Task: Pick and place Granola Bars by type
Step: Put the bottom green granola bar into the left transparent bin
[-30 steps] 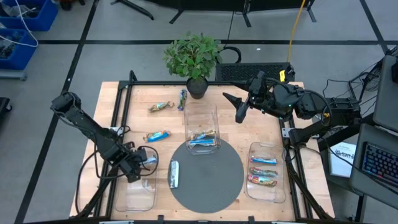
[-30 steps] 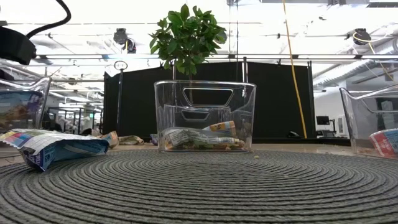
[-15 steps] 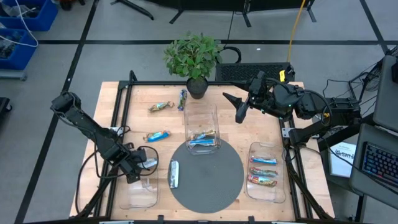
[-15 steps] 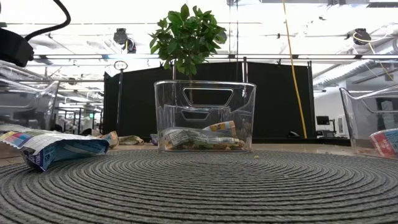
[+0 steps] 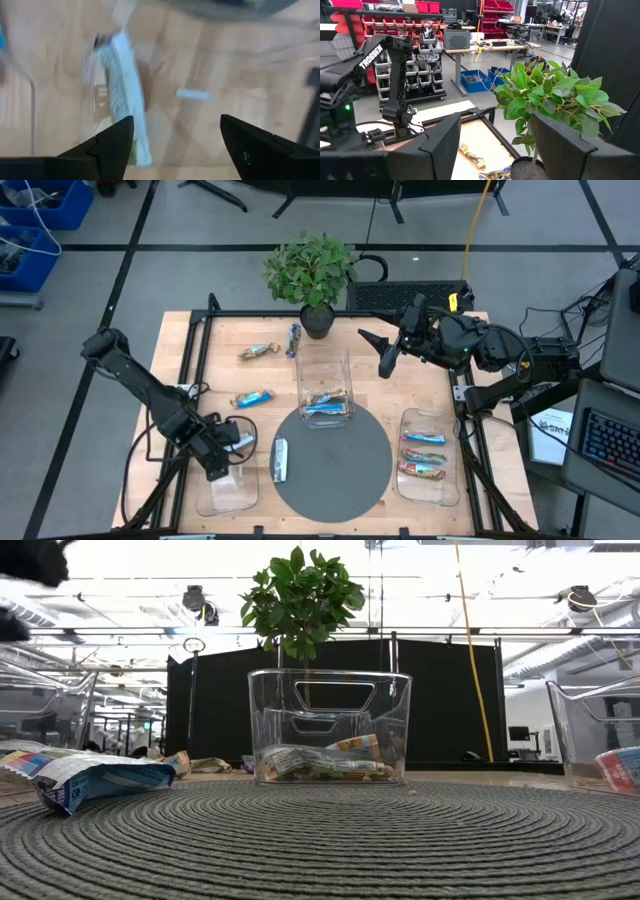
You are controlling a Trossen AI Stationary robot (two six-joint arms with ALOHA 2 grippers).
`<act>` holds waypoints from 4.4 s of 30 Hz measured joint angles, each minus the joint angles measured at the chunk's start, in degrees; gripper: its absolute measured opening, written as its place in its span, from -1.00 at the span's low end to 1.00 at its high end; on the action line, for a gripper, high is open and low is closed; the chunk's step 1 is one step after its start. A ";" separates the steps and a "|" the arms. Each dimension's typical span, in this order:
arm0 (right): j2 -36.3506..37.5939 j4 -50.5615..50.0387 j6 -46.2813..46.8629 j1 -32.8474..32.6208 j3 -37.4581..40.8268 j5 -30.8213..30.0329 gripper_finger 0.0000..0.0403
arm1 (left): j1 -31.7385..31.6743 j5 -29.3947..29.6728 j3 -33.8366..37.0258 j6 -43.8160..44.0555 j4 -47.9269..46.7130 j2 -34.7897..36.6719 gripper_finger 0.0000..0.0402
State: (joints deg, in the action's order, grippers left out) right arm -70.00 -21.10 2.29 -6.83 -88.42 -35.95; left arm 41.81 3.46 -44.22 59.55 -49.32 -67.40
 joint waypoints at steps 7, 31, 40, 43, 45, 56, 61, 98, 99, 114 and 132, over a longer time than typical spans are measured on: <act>0.00 0.09 -1.60 0.00 0.00 -0.02 0.16 | -2.85 3.65 -6.97 -10.81 -0.09 0.02 0.55; 24.14 6.71 14.36 -0.02 35.30 0.03 0.16 | -19.67 10.27 -27.43 -47.45 -0.79 0.00 0.49; 31.35 18.31 17.01 -0.04 47.88 12.52 0.16 | -24.36 10.19 -30.03 -54.29 -2.33 0.00 0.50; 32.24 24.11 14.95 -0.04 51.18 15.36 0.16 | -25.31 9.82 -30.36 -58.37 -2.37 0.02 0.49; 32.63 26.89 14.64 -0.04 53.43 16.63 0.16 | -25.89 8.75 -30.36 -61.40 -2.57 0.02 0.47; 33.27 30.37 14.21 -0.02 59.01 19.00 0.16 | -28.64 3.21 -30.36 -67.86 -2.93 0.02 0.45; 33.27 30.40 12.85 -0.04 59.68 21.18 0.16 | -30.16 2.23 -30.35 -71.35 -2.91 0.00 0.45; 42.20 60.51 14.00 -0.04 86.12 28.88 0.16 | -32.43 -1.00 -30.34 -77.00 -2.89 -3.87 0.46; 43.29 59.53 13.98 -0.04 86.43 28.85 0.16 | -32.43 -1.00 -30.34 -77.05 -2.89 -3.87 0.46; 57.26 40.63 13.38 0.00 87.47 18.01 0.16 | -32.61 -6.88 -30.26 -84.70 -2.43 -12.16 0.46; 57.57 37.29 14.62 0.00 87.56 18.01 0.16 | -26.62 -9.04 -30.26 -106.28 -3.99 -24.66 0.46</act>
State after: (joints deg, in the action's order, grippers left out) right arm -12.43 16.19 16.91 -6.83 -0.86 -17.93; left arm 15.19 -5.58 -74.48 -46.73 -53.31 -92.06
